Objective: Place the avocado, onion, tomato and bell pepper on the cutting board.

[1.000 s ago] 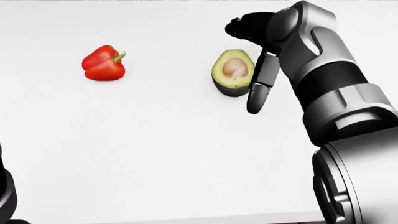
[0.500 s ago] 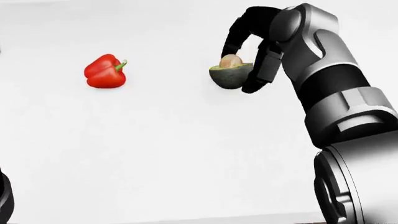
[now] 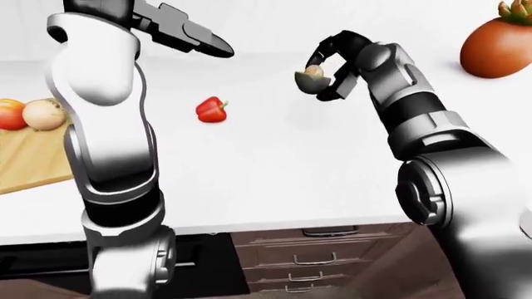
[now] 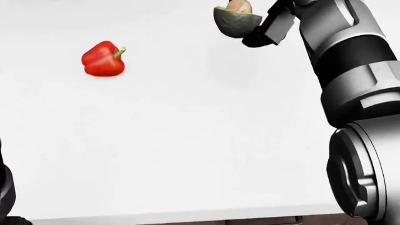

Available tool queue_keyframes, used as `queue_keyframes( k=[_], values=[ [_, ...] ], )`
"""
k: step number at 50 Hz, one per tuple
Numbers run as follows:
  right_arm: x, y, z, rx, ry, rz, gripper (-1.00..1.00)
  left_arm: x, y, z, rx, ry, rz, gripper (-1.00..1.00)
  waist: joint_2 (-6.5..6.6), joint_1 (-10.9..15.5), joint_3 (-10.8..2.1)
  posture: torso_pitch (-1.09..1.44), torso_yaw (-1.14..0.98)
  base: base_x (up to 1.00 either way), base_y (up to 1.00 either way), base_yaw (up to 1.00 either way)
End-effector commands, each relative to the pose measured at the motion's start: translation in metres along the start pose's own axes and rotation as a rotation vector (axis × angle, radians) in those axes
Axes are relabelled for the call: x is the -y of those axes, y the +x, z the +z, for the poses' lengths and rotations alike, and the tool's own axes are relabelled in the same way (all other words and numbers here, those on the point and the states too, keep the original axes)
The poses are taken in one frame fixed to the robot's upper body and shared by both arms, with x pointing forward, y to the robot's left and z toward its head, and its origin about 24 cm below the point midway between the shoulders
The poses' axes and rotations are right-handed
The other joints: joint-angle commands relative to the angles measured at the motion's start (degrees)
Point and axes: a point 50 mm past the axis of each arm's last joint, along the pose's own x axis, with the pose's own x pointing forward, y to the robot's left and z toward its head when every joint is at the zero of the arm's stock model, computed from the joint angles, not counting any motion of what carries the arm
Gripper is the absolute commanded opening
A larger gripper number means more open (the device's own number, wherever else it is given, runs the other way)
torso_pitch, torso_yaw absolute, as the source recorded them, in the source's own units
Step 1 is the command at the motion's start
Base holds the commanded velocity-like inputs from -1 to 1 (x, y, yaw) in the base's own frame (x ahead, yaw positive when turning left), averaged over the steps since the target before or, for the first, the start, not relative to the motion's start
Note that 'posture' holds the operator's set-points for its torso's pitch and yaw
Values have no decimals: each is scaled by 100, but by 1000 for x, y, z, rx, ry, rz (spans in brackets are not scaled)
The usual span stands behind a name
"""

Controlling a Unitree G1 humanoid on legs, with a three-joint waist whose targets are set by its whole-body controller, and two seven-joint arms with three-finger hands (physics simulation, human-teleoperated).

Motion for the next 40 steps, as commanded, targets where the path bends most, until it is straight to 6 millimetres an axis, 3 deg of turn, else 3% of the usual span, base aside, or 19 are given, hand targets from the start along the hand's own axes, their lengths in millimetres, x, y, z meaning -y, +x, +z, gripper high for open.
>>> queue_keyframes(
  k=[1, 8, 17, 24, 31, 40],
  values=[
    [21, -8, 20, 75, 2, -73, -100, -12, 6, 14, 63, 17, 52, 100, 6, 3, -181, 0, 0, 0, 0, 0],
    [42, -15, 23, 78, 24, -152, -100, -15, 21, 18, 76, 33, 42, 100, -16, 10, -190, 0, 0, 0, 0, 0],
    [47, -17, 17, 62, 31, -162, -100, -14, 54, 21, 77, 49, 7, 100, -41, 29, -180, 0, 0, 0, 0, 0],
    [58, -21, 25, 120, 61, -232, -100, 17, 83, 3, 55, 134, -74, 100, -49, 51, -201, 0, 0, 0, 0, 0],
    [55, -20, 29, 156, 60, -232, -100, 32, 103, -21, -42, 158, -158, 100, -82, 38, -233, 0, 0, 0, 0, 0],
    [50, -18, 27, 152, 65, -210, -100, 41, 100, -45, -172, 183, -352, 100, -80, 30, -246, 0, 0, 0, 0, 0]
  ],
)
